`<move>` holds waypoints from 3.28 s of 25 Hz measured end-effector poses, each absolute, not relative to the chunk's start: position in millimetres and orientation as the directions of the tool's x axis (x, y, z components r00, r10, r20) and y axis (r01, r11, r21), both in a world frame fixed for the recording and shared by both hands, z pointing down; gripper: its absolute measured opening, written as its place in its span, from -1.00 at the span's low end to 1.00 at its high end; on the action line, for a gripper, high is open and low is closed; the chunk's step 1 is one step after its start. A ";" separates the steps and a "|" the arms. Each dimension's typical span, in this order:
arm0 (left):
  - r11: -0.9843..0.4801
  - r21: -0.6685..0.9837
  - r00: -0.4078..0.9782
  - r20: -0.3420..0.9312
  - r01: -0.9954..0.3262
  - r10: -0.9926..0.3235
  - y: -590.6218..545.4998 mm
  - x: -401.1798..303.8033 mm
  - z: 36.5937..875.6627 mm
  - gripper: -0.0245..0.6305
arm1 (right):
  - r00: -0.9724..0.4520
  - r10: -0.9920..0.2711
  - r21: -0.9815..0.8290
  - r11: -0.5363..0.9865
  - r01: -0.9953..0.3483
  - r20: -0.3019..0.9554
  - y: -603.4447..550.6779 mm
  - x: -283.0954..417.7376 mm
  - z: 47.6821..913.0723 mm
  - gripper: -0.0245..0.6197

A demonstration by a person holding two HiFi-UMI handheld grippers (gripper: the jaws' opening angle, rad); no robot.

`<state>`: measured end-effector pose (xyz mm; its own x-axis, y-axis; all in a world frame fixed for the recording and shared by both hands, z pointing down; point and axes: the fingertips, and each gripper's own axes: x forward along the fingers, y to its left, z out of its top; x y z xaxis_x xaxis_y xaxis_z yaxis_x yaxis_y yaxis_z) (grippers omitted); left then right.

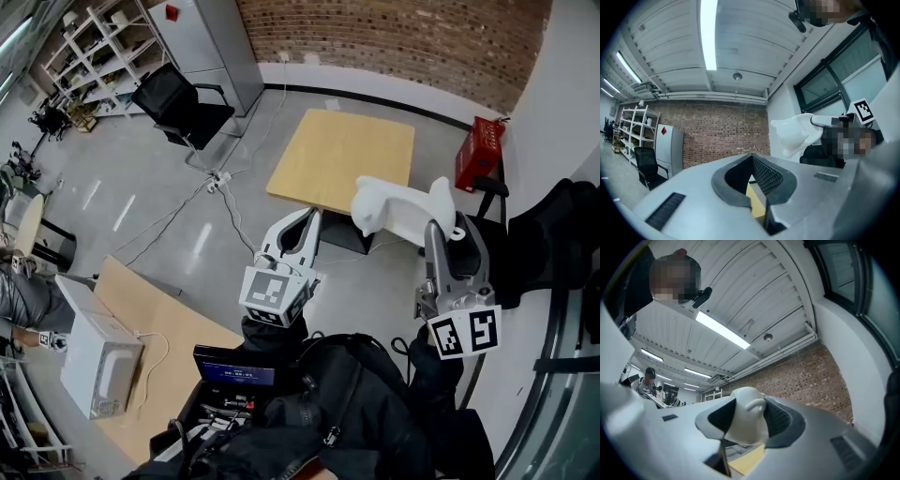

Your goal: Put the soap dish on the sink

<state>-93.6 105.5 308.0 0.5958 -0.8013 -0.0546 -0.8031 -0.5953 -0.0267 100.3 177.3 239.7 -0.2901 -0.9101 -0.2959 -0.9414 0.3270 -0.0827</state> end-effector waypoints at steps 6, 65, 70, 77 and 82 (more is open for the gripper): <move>-0.601 -0.021 0.602 -0.039 -0.799 -0.798 109.0 -68.7 315.4 -0.92 | -0.292 -0.915 -0.093 0.328 -0.940 -0.280 179.1 121.8 248.8 -0.33; -0.652 0.077 0.657 0.072 -0.754 -0.751 -160.6 -69.0 380.0 -0.92 | -0.250 -0.955 -0.144 0.273 -0.951 -0.157 -88.9 107.6 293.3 -0.33; -0.635 0.072 0.639 0.074 -0.769 -0.766 -186.0 -57.4 380.7 -0.92 | -0.273 -0.949 -0.146 0.296 -0.944 -0.159 -116.9 119.9 296.1 -0.33; -0.597 0.060 0.600 0.096 -0.800 -0.794 -224.9 -38.7 383.0 -0.92 | -0.297 -0.944 -0.171 0.319 -0.932 -0.140 -159.6 148.5 307.8 -0.33; -0.578 0.054 0.580 0.128 -0.814 -0.804 -240.5 -25.1 396.5 -0.92 | -0.314 -0.943 -0.194 0.331 -0.923 -0.113 -180.2 164.3 324.6 -0.33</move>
